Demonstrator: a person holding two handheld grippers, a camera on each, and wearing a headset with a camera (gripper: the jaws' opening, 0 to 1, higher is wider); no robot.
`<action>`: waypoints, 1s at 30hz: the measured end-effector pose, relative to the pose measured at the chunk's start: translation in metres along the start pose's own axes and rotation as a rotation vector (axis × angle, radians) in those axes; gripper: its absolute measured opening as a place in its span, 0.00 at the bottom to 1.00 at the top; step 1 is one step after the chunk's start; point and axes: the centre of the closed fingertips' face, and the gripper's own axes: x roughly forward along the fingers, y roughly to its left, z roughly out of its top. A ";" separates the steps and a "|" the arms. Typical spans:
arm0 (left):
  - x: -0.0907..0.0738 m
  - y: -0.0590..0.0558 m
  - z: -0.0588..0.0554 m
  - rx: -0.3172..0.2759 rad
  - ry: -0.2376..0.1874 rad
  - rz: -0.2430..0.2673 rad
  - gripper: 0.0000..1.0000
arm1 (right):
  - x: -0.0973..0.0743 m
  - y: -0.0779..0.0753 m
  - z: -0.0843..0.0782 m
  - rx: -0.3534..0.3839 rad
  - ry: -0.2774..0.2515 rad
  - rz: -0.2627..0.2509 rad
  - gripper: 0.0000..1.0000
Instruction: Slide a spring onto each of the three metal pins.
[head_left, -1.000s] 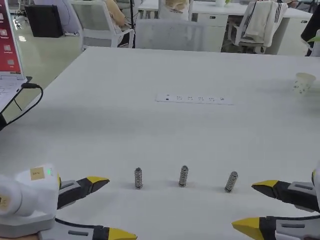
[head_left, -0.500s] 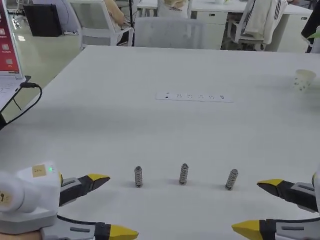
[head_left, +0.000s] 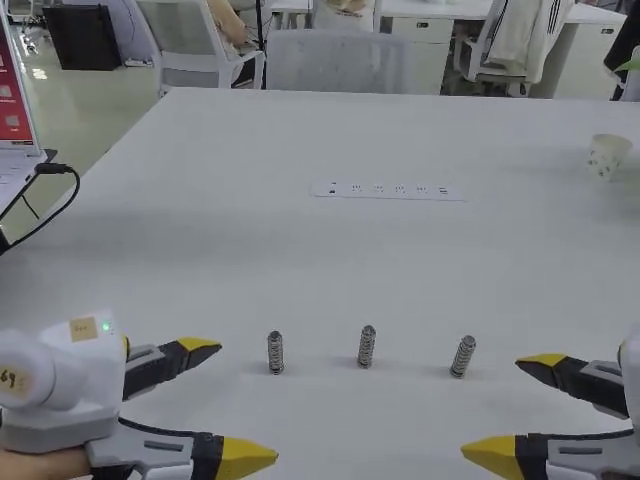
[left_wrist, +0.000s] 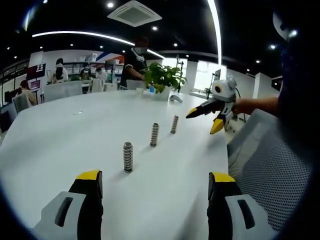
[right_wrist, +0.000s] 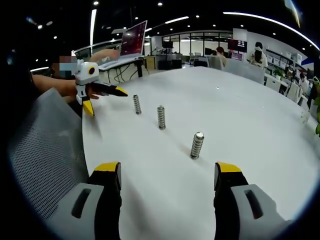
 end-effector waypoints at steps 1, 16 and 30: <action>0.001 0.001 0.000 0.002 0.002 -0.001 0.84 | 0.001 0.000 0.000 0.001 0.001 0.001 0.76; 0.006 0.007 0.003 0.009 0.004 -0.005 0.83 | 0.004 -0.007 -0.002 0.005 0.012 -0.025 0.79; 0.008 0.010 0.005 0.014 0.000 -0.002 0.84 | 0.001 -0.013 0.000 0.000 0.009 -0.052 0.80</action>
